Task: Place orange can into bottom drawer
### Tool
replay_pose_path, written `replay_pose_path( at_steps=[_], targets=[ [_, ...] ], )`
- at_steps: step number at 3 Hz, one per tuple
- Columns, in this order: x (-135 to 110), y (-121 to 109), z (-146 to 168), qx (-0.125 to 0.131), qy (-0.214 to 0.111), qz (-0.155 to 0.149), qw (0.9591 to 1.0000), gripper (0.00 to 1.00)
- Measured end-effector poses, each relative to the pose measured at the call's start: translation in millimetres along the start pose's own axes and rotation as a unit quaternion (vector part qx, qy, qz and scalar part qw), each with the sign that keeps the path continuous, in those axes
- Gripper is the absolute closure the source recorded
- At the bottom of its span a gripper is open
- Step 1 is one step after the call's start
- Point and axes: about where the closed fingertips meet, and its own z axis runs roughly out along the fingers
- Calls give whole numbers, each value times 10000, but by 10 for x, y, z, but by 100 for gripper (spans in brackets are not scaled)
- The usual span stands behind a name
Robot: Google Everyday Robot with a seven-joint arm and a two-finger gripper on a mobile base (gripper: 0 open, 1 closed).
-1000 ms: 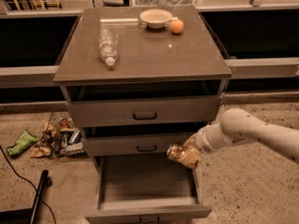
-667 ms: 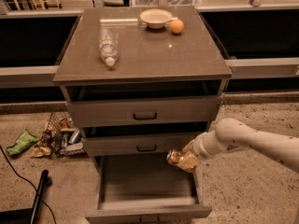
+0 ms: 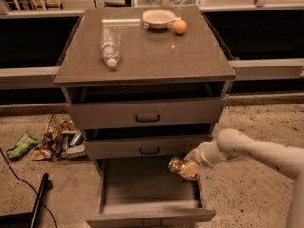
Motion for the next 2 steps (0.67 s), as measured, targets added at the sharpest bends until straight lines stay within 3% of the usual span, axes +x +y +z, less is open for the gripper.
replay_pose_path(
  at_steps=[2],
  targets=[
    [338, -71, 377, 45, -257, 146, 9996, 100]
  ],
)
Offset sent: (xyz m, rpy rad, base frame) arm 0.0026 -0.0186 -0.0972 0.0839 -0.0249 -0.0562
